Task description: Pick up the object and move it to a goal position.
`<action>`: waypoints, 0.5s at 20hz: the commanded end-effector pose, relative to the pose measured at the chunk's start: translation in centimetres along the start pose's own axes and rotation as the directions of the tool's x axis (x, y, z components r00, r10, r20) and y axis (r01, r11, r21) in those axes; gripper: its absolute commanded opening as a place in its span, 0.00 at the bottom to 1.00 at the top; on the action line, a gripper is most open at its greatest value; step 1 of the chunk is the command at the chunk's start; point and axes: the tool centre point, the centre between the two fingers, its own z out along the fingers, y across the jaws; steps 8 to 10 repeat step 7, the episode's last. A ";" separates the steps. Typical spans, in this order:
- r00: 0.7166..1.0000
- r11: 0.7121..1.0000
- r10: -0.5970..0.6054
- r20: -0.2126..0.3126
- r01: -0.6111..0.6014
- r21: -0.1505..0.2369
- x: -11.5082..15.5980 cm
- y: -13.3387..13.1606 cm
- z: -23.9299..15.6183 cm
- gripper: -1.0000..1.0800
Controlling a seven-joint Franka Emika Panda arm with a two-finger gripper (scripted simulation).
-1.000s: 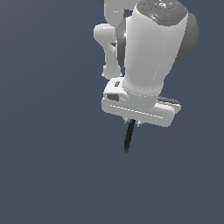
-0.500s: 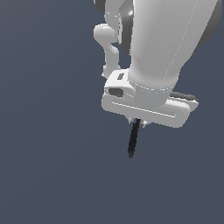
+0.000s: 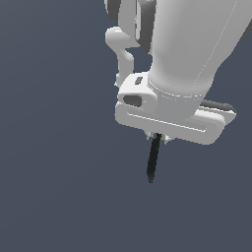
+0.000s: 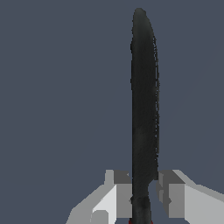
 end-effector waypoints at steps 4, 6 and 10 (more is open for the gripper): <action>1.000 1.000 0.000 0.000 0.000 0.000 0.2 -0.1 -0.4 0.00; 1.000 1.000 0.000 0.000 0.000 0.000 0.3 -0.2 -0.4 0.00; 1.000 1.000 0.000 0.000 0.000 0.000 0.3 -0.2 -0.4 0.00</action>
